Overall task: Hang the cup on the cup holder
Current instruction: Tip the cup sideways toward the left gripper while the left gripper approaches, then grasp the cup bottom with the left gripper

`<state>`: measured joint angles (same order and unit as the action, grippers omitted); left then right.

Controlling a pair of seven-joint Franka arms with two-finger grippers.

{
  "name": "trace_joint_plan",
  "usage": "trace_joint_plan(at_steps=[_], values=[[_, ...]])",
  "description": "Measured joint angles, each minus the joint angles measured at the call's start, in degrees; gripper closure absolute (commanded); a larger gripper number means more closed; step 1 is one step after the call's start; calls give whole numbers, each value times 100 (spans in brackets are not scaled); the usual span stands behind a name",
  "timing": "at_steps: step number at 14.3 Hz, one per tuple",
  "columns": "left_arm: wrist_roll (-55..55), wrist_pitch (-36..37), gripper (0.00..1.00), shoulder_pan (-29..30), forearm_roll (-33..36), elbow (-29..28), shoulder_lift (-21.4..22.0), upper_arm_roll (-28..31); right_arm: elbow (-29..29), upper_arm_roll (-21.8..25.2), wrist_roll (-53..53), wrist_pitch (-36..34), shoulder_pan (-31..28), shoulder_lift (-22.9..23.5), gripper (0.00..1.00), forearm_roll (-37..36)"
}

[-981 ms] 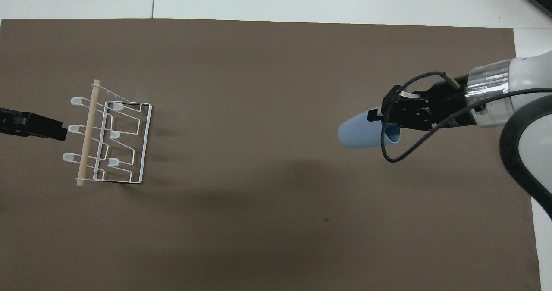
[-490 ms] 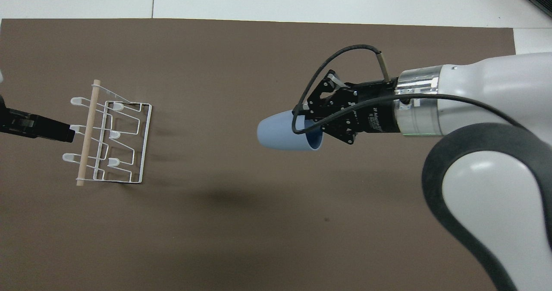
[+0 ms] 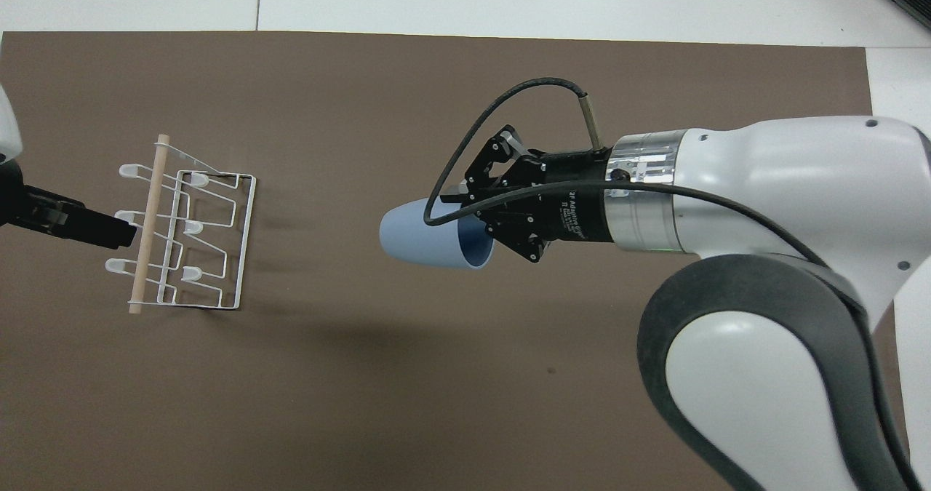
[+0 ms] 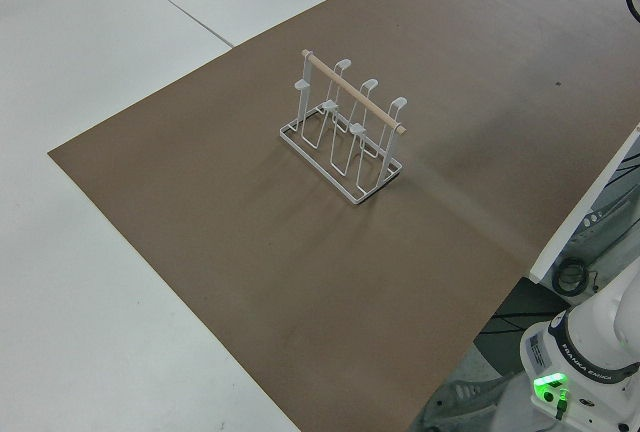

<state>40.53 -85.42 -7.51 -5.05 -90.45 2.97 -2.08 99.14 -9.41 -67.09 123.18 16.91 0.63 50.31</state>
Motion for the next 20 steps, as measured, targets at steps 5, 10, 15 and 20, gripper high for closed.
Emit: trace_joint_plan(at_steps=[5,10,15,20], values=[[2052,-175,0,-133,-574,-25,11,-59,-5,-21,-250,18,108,5,100,3],[2598,-799,0,-785,-1225,-358,125,-119,-6,-30,-377,294,231,16,100,5],[2613,-1505,0,-1324,-1358,-661,260,-129,-6,-30,-377,295,231,20,100,5],[2615,-2182,0,-1640,-1540,-1148,379,-143,-6,-30,-377,295,231,21,100,5]])
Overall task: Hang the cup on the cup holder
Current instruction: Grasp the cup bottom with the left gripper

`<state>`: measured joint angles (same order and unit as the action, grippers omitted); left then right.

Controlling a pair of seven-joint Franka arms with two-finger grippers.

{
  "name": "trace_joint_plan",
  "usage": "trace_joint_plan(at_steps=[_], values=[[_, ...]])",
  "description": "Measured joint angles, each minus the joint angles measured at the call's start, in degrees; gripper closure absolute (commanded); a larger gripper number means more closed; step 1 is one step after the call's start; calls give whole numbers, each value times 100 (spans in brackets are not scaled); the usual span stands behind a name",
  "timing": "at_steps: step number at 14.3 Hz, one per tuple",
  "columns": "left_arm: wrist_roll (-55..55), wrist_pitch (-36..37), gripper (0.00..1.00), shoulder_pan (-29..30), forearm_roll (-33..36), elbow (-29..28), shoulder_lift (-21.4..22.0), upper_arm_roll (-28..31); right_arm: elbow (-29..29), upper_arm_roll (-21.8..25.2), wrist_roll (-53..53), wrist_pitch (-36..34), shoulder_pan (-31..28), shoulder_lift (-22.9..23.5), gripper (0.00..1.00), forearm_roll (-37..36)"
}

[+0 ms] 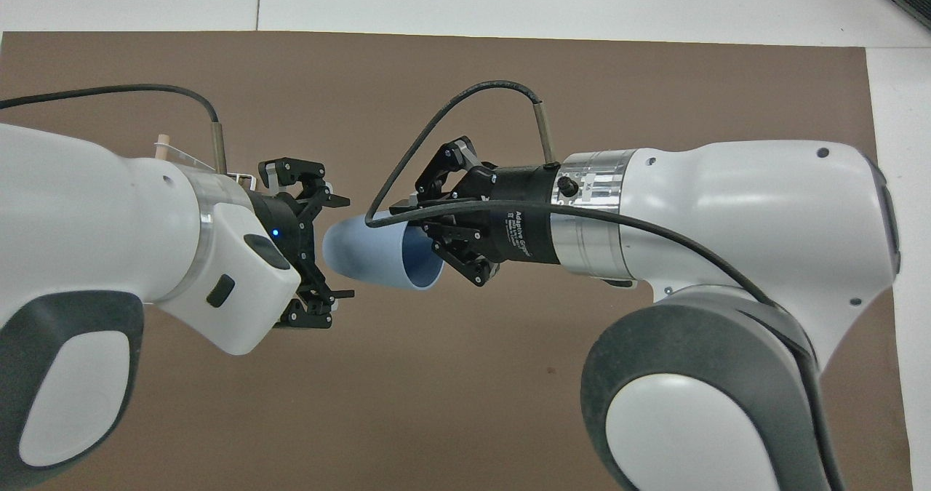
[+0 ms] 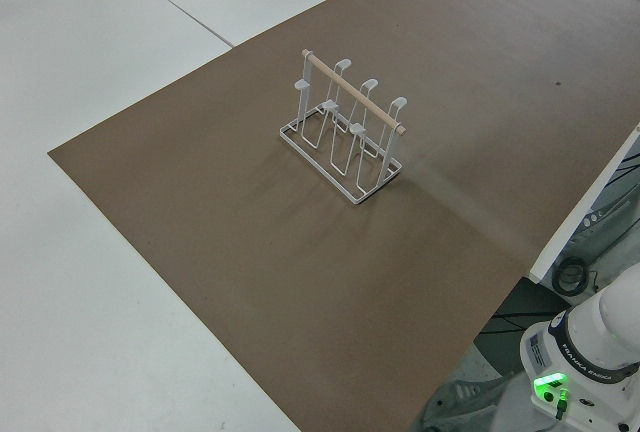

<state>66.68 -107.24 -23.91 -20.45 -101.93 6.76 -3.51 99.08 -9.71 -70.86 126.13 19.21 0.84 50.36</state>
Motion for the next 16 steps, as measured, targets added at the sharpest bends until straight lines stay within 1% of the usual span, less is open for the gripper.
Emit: trace_joint_plan(at_steps=[1,2,3,6,10,13,14,16], values=[[0,-61,14,-19,-75,-48,0,0,0,0,0,0,0,0,100,0],[2,-123,97,-52,-119,-80,0,4,0,0,0,0,0,0,100,0],[3,-168,100,-95,-131,-97,0,3,0,0,0,-3,0,0,100,0],[7,-386,100,-148,-125,-146,1,13,0,12,-19,-34,-8,-1,100,0],[0,-450,100,-194,-125,-165,1,41,0,25,-19,-34,-8,-2,100,0],[-10,-456,100,-212,-143,-169,1,39,-2,22,-19,-33,-5,-2,61,0],[-26,-456,100,-228,-150,-169,2,28,-3,14,-19,-32,-2,-2,54,0],[-53,-457,100,-248,-151,-173,2,29,-3,3,-19,-31,-2,-1,48,0]])
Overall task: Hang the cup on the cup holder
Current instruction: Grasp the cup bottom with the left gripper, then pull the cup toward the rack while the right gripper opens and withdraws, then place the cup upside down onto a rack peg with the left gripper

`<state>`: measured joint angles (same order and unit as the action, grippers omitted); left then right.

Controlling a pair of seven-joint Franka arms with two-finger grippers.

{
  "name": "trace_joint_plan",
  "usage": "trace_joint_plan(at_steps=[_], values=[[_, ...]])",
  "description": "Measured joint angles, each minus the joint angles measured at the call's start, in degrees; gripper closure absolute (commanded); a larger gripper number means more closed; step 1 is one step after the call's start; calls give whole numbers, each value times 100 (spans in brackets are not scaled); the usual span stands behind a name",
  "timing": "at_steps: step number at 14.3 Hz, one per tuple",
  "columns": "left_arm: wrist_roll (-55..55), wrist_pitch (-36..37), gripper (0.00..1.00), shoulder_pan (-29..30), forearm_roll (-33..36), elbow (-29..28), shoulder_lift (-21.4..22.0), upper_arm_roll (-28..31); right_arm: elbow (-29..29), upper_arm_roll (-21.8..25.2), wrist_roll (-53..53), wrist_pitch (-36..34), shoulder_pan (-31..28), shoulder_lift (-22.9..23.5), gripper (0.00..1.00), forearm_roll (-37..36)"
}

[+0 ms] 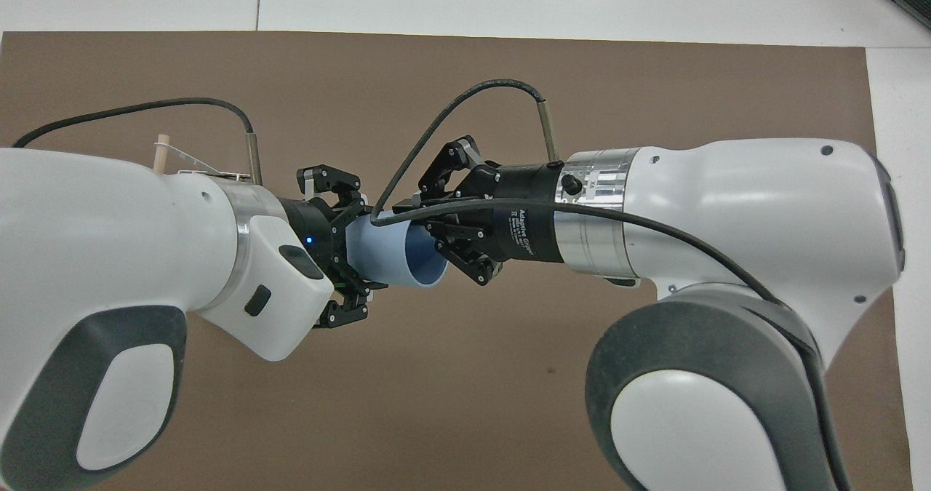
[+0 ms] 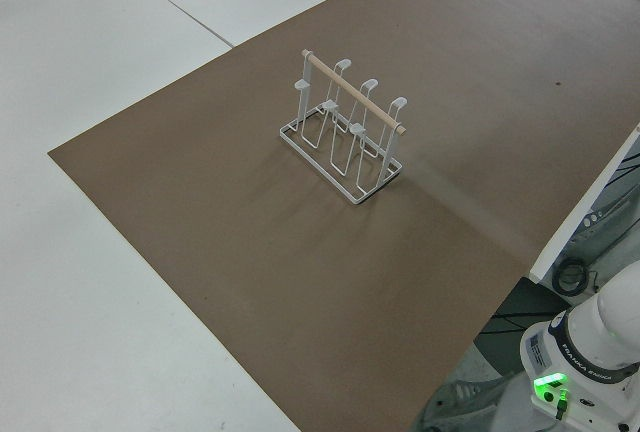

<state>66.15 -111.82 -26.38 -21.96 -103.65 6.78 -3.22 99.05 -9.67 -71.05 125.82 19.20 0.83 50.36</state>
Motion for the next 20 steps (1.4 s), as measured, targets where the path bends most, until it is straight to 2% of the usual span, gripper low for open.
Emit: trace_joint_plan(at_steps=[5,9,11,14,20], values=[[-8,144,100,41,93,-22,0,98,-1,0,0,1,-2,0,45,0],[-9,521,100,444,867,-21,5,161,-2,24,134,7,-31,2,46,0],[5,636,100,723,1434,-20,7,184,-1,26,670,7,-85,5,46,-2],[5,843,100,786,2658,-4,20,151,2,43,1846,6,-181,41,46,-110],[-11,929,100,704,4956,-11,31,26,10,53,3687,-19,-637,82,46,-1333]])
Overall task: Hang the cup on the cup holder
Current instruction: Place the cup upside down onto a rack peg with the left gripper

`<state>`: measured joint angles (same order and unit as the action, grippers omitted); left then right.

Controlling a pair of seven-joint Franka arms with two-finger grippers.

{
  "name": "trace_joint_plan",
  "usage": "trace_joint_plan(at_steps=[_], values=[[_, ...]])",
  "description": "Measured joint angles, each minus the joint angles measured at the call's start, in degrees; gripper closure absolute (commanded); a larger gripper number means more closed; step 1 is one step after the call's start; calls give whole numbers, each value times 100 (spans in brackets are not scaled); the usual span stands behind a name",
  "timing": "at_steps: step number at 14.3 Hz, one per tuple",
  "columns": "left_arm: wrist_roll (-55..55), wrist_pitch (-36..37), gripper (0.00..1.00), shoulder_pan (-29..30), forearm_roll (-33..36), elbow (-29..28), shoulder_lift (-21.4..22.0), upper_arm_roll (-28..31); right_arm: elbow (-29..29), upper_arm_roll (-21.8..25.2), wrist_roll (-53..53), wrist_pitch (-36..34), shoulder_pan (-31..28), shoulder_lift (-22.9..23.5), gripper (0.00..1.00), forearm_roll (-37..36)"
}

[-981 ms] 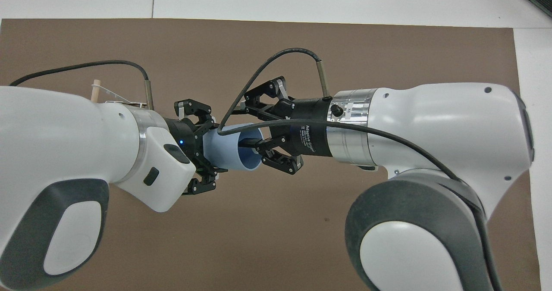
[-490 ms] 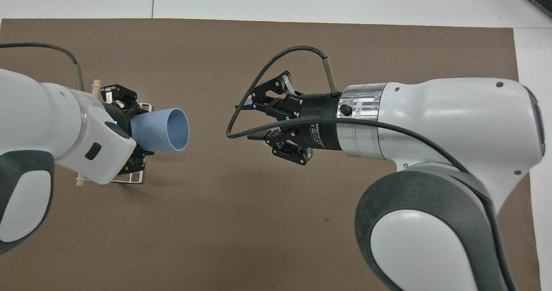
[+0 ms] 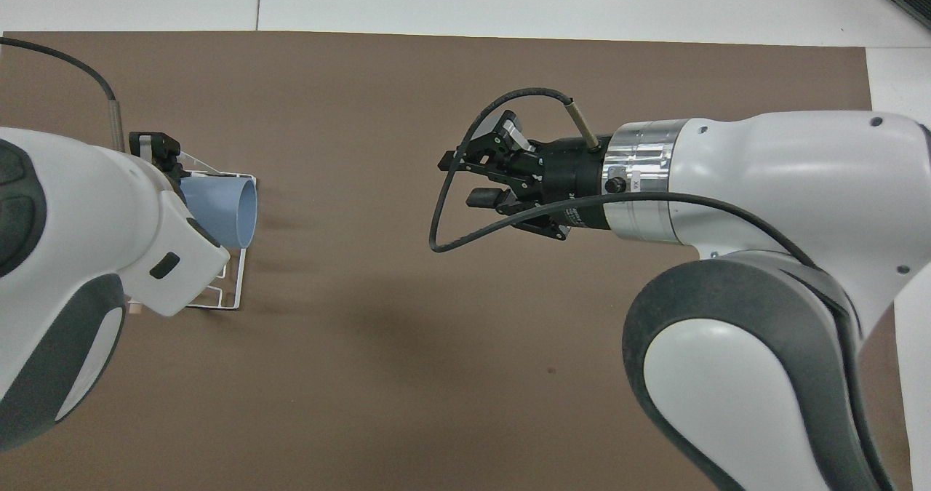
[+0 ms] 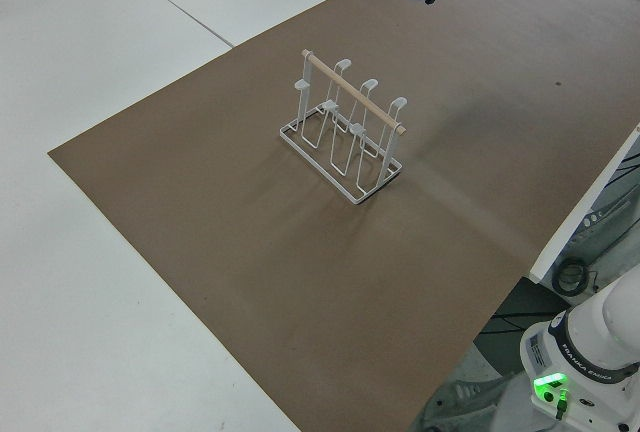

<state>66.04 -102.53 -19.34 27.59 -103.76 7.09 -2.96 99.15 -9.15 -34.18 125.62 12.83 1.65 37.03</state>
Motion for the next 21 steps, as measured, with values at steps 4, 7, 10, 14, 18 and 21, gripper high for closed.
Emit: trace_joint_plan(at_steps=[4,7,10,14,18,21], values=[[1,116,100,1,1108,-91,-147,6,-1,4,1056,-517,-279,17,46,-1595],[-29,118,100,-110,1827,-109,-427,-5,-10,8,1635,-866,-440,19,46,-2657],[-403,140,100,-300,2686,-327,-699,-11,-46,14,2407,-1310,-690,16,46,-3352],[-1174,417,100,-603,3634,-637,-926,-29,-173,32,2853,-1780,-958,10,46,-3665],[-1725,857,100,-655,4153,-933,-1006,-19,-197,45,2961,-2202,-1145,-40,45,-3669],[-2464,1259,100,-872,4446,-959,-1452,-28,-198,49,3141,-2449,-1193,-51,42,-3669]])
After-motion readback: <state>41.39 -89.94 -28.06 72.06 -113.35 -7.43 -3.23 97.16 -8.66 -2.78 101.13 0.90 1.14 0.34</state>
